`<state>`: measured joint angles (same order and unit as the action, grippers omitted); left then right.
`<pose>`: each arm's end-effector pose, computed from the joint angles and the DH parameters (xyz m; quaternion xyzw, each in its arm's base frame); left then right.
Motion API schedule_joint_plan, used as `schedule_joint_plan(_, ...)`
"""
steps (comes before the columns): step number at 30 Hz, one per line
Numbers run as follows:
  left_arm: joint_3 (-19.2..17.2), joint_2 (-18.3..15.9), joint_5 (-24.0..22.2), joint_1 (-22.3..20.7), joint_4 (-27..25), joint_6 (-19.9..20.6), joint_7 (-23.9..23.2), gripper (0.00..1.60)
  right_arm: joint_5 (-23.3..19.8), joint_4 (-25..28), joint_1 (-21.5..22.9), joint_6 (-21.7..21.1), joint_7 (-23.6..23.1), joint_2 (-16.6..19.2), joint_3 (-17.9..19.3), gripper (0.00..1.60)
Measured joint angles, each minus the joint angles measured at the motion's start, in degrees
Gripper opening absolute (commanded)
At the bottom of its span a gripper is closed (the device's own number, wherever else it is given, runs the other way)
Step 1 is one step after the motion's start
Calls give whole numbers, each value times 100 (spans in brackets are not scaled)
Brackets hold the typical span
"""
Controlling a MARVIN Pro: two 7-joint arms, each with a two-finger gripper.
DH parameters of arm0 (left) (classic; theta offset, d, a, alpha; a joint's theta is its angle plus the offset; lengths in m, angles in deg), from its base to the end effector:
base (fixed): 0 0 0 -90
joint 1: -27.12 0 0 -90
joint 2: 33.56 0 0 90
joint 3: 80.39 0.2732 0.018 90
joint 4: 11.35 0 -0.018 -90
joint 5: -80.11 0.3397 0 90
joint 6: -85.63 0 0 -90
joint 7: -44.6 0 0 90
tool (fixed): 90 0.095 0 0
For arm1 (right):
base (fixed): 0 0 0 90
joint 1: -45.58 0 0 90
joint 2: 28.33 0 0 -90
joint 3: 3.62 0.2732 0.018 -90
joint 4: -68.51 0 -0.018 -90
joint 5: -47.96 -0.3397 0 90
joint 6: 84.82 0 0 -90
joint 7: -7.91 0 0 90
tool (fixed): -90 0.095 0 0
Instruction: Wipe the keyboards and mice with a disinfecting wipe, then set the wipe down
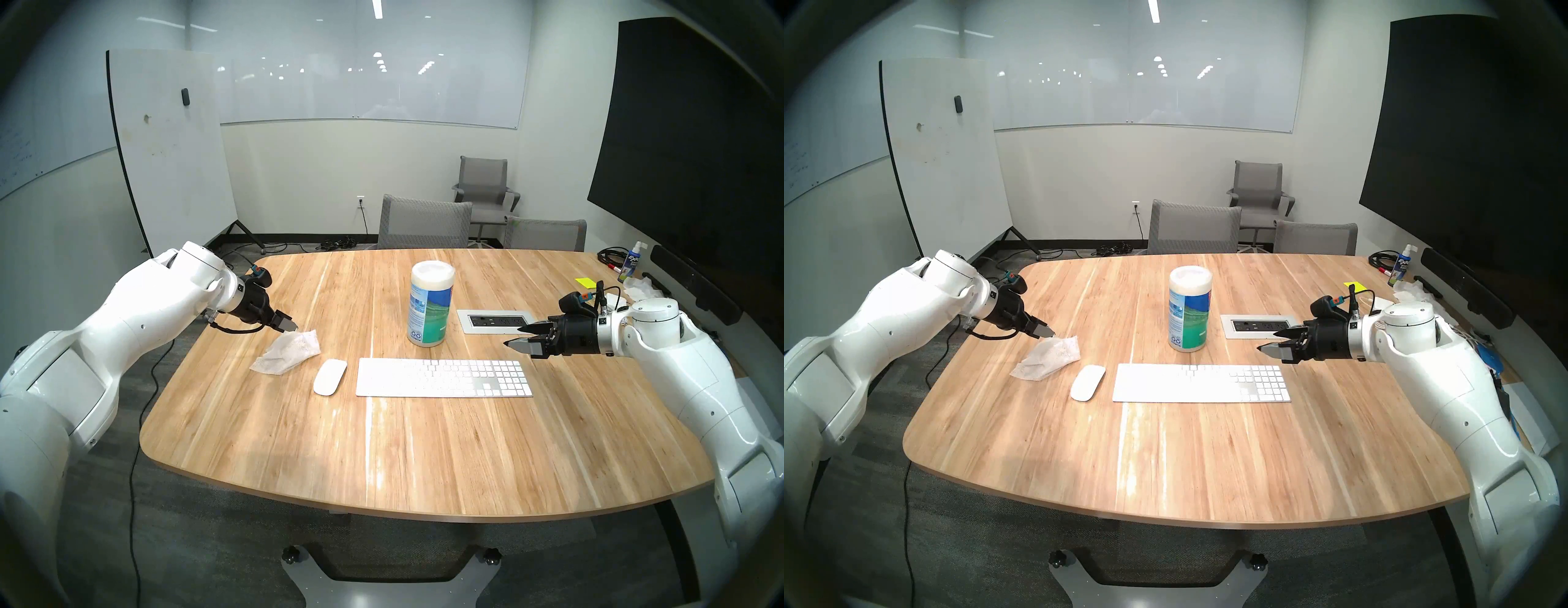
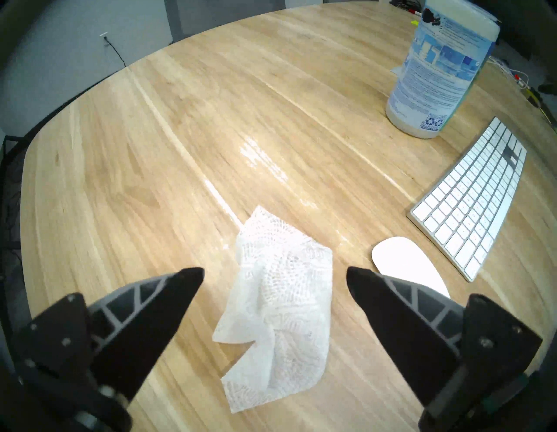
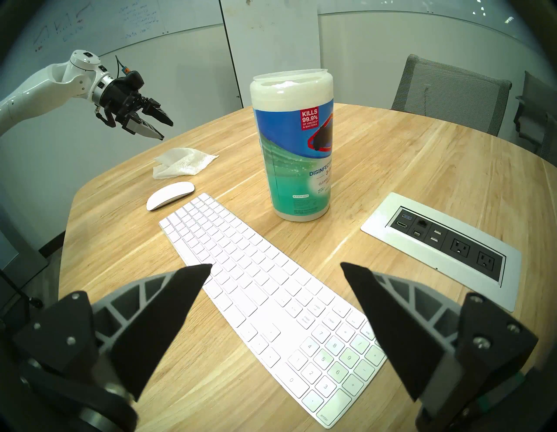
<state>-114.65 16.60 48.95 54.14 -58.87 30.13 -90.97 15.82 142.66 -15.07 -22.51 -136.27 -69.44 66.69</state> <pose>0.5899 0.1298 -0.1840 0.8820 -0.3087 0.3391 0.1083 0.4971 -0.1492 -0.1844 -0.8000 -0.3229 -0.4430 0.2439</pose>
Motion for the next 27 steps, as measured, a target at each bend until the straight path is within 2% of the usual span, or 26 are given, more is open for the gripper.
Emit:
schedule_joint_plan(8, -111, -257, -102, 67, -749, -366, -224, 160, 0, 0, 0, 0, 0, 0, 0, 160)
schedule_joint_plan(17, -267, -686, -247, 458, -1549, -914, -245, 160, 1, 0, 0, 0, 0, 0, 0, 160)
schedule_joint_plan(27, -446, -1156, -435, 1039, -2434, -1520, 105, 160, 1, 0, 0, 0, 0, 0, 0, 160)
